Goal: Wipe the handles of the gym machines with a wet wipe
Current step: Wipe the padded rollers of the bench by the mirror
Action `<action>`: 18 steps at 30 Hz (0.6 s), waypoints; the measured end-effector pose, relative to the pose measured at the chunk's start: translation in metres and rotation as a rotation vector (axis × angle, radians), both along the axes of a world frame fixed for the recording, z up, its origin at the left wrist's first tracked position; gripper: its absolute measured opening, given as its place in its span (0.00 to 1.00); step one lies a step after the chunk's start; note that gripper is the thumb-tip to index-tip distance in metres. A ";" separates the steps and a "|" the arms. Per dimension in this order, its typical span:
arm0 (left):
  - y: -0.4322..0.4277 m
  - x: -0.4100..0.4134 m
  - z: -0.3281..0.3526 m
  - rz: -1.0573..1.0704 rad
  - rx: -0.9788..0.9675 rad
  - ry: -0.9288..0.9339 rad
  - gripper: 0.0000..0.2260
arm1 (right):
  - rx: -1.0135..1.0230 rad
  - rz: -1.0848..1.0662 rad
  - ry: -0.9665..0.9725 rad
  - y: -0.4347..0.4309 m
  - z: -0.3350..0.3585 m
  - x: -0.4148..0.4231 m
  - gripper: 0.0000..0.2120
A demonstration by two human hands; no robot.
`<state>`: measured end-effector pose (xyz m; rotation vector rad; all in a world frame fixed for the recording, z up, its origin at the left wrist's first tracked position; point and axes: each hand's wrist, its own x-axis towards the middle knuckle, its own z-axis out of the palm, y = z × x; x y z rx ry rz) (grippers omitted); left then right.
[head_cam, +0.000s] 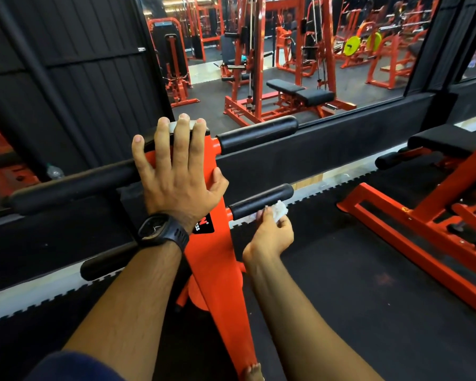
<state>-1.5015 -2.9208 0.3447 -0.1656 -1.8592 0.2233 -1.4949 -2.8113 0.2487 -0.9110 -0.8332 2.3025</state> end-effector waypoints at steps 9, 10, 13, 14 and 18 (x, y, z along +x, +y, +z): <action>0.000 0.000 0.000 -0.002 -0.004 0.009 0.33 | -0.169 0.065 -0.106 0.014 0.012 -0.011 0.12; 0.000 0.000 0.000 -0.001 -0.003 0.010 0.33 | -0.175 0.077 -0.108 0.013 0.013 -0.012 0.12; 0.000 -0.001 0.000 0.001 0.002 0.008 0.33 | -0.181 0.151 -0.001 -0.002 0.005 -0.002 0.14; -0.001 -0.001 0.000 0.004 0.000 0.009 0.33 | -0.204 0.150 0.026 -0.002 0.004 0.002 0.12; 0.000 0.000 0.000 0.001 -0.001 0.013 0.32 | 0.180 -0.071 0.070 0.021 0.007 -0.002 0.14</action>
